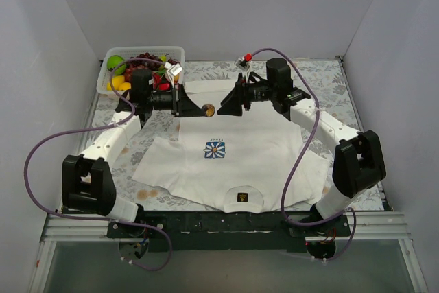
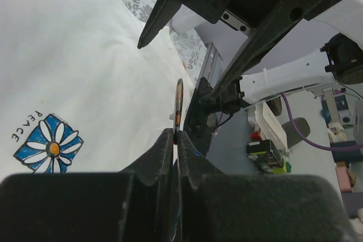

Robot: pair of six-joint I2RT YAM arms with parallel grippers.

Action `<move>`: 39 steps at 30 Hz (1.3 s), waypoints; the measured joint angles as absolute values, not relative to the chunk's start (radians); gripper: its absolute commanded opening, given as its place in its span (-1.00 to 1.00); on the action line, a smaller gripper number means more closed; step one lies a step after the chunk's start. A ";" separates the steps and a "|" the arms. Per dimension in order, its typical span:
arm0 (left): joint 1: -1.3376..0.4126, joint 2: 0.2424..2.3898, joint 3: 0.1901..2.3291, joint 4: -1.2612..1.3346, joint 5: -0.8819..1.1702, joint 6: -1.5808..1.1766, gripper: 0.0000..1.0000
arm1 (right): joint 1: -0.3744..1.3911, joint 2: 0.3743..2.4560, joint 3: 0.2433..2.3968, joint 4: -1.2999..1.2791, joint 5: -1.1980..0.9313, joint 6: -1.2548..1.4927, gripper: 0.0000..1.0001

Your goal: Pin the brooch onto the clothing

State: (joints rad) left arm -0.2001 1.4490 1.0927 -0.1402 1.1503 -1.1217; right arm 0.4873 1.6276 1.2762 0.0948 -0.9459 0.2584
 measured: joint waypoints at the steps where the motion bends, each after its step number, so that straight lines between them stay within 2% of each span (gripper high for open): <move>1: -0.207 1.449 1.095 -0.147 1.157 -1.117 -1.00 | 0.488 1.628 1.276 0.095 -0.953 0.258 0.42; 8: -0.249 1.449 1.115 -0.181 1.174 -1.092 -1.00 | 0.500 1.628 1.275 0.100 -0.991 0.278 0.16; 14: -0.271 1.449 1.139 -0.214 1.178 -1.067 -1.00 | 0.506 1.633 1.275 0.111 -1.007 0.307 0.03; 23: -0.297 1.454 1.146 -0.266 1.160 -1.032 -1.00 | 0.520 1.656 1.287 0.124 -1.031 0.339 -0.02; 25: -0.302 1.457 1.150 -0.281 1.159 -1.026 -1.00 | 0.525 1.660 1.291 0.130 -1.032 0.343 -0.13; 26: -0.304 1.462 1.153 -0.287 1.159 -1.022 -1.00 | 0.527 1.663 1.295 0.130 -1.032 0.345 -0.27; 28: -0.306 1.466 1.155 -0.293 1.156 -1.016 -1.00 | 0.531 1.669 1.306 0.131 -1.034 0.346 -0.38; 30: -0.306 1.467 1.155 -0.300 1.144 -1.010 -1.00 | 0.535 1.677 1.318 0.131 -1.040 0.353 -0.57; 31: -0.306 1.467 1.155 -0.304 1.139 -1.008 -1.00 | 0.536 1.682 1.322 0.131 -1.044 0.356 -0.67; 32: -0.306 1.467 1.156 -0.308 1.132 -1.006 -1.00 | 0.537 1.684 1.325 0.130 -1.048 0.358 -0.93; 39: -0.308 1.468 1.174 -0.345 1.081 -0.983 -1.00 | 0.538 1.691 1.347 0.100 -1.048 0.355 -0.97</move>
State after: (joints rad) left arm -0.3080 1.4677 1.1744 -0.3447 1.0813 -0.9833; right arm 0.5381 1.6905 1.3468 0.0998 -1.0481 0.3553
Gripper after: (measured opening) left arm 0.028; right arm 0.039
